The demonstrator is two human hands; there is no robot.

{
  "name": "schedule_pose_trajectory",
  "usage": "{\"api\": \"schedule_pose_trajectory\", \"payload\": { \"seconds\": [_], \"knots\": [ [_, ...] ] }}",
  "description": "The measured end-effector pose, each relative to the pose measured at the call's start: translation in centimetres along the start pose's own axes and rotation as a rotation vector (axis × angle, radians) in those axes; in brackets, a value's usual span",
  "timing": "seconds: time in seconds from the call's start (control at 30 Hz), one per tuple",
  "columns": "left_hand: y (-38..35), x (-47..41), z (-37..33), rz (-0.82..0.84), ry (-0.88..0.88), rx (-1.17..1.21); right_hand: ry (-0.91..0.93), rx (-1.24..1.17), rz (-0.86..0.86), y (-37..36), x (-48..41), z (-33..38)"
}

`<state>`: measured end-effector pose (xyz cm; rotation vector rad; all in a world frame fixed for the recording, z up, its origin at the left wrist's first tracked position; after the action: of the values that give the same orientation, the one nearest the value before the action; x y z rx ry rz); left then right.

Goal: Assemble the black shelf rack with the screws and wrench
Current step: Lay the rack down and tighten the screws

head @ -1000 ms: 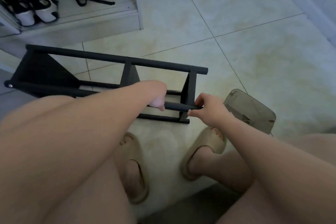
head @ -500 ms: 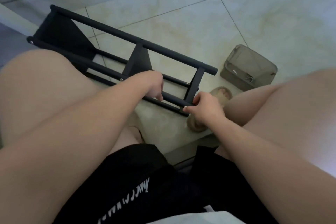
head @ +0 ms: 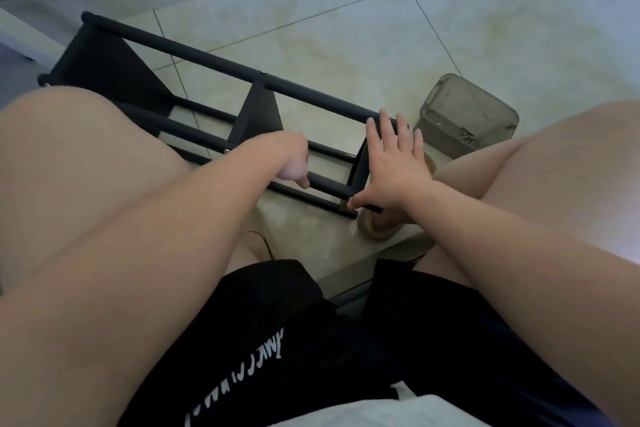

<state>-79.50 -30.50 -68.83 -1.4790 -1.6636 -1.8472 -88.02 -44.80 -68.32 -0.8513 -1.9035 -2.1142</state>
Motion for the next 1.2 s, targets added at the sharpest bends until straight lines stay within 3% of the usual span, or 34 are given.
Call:
{"api": "schedule_pose_trajectory", "payload": {
  "seconds": [0.1,0.23,0.33,0.6,0.9,1.2],
  "knots": [
    [0.7,-1.0,0.8,0.016,0.053,0.254,0.035,0.017,0.084,-0.5,-0.9,-0.4],
    [1.5,-2.8,0.0,0.019,0.056,1.071,0.059,-0.032,0.103,-0.6,-1.4,-0.3],
    [1.8,-3.0,-1.1,0.123,-0.041,1.384,0.06,-0.051,0.095,-0.6,-1.3,-0.1],
    [2.5,-2.5,-3.9,0.258,-0.202,1.474,0.032,-0.114,0.089,-0.6,-1.4,-0.2],
    [2.0,-2.4,-4.2,0.246,-0.238,1.427,0.029,-0.141,0.092,-0.4,-1.3,-0.2],
    [1.8,-3.5,-2.9,0.103,-0.187,1.279,0.027,-0.148,0.104,-0.2,-1.3,-0.1]
  ]
}}
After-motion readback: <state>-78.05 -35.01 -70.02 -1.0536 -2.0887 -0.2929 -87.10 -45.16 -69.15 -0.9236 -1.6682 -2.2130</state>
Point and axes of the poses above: each hand's wrist, its own x-axis away from the middle knuckle, its own y-axis out of the back of the hand, z = x × y, the point moved 9 cm from there along -x, towards the middle knuckle, and after that the axes turned 1 degree about z, right-handed, at the moved point
